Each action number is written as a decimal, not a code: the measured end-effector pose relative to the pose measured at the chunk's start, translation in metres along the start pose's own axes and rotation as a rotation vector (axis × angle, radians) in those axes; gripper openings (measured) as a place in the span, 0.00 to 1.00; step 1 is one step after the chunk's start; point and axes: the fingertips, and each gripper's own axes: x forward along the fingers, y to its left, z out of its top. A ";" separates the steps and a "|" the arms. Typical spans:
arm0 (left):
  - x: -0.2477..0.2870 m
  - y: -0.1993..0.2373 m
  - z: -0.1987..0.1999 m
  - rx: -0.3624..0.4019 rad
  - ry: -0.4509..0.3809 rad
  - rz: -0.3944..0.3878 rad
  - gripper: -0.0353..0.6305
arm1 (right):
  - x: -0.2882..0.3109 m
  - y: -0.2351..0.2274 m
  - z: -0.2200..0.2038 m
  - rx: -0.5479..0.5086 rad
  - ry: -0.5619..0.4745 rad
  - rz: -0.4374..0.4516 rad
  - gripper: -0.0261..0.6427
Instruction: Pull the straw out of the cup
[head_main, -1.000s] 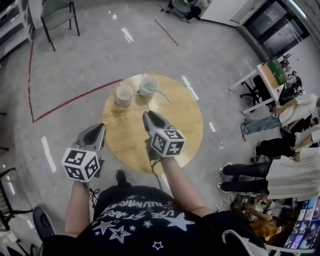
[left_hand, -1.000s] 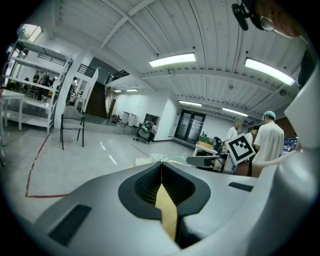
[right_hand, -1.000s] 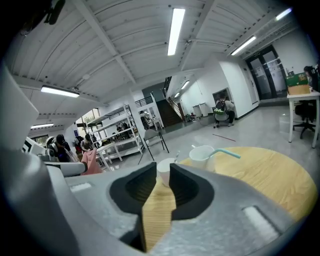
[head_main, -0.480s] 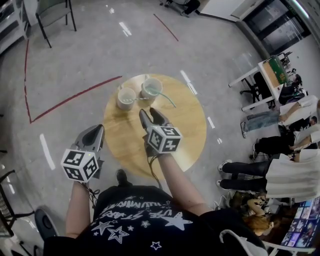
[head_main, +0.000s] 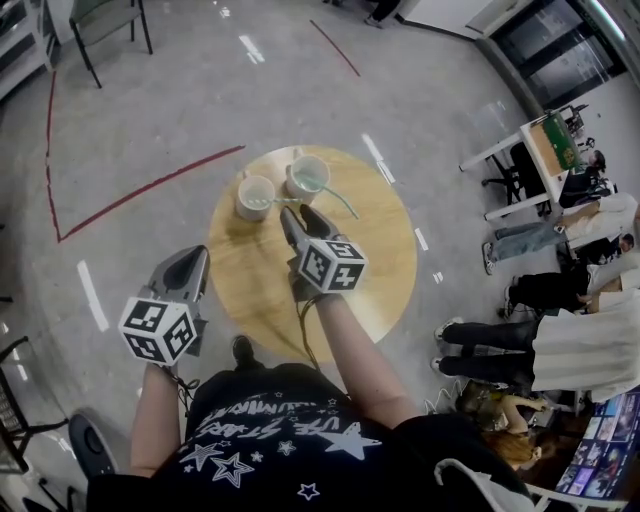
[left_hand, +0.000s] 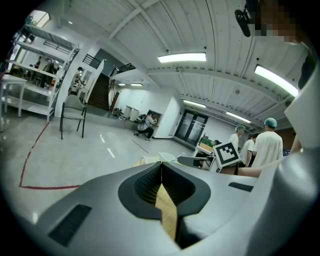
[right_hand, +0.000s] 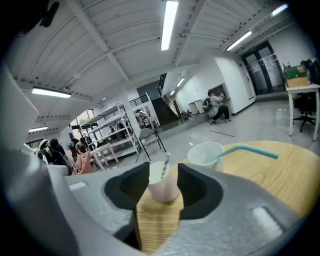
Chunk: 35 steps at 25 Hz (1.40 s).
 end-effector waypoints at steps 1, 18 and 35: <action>-0.001 0.000 -0.001 0.002 0.001 0.002 0.06 | 0.001 0.000 0.000 0.001 0.002 0.002 0.30; 0.000 0.010 -0.009 -0.005 0.020 0.018 0.06 | 0.019 0.002 0.003 -0.085 0.010 0.002 0.08; -0.024 -0.046 -0.031 0.006 0.015 0.033 0.06 | -0.058 0.024 0.037 -0.096 -0.119 0.096 0.07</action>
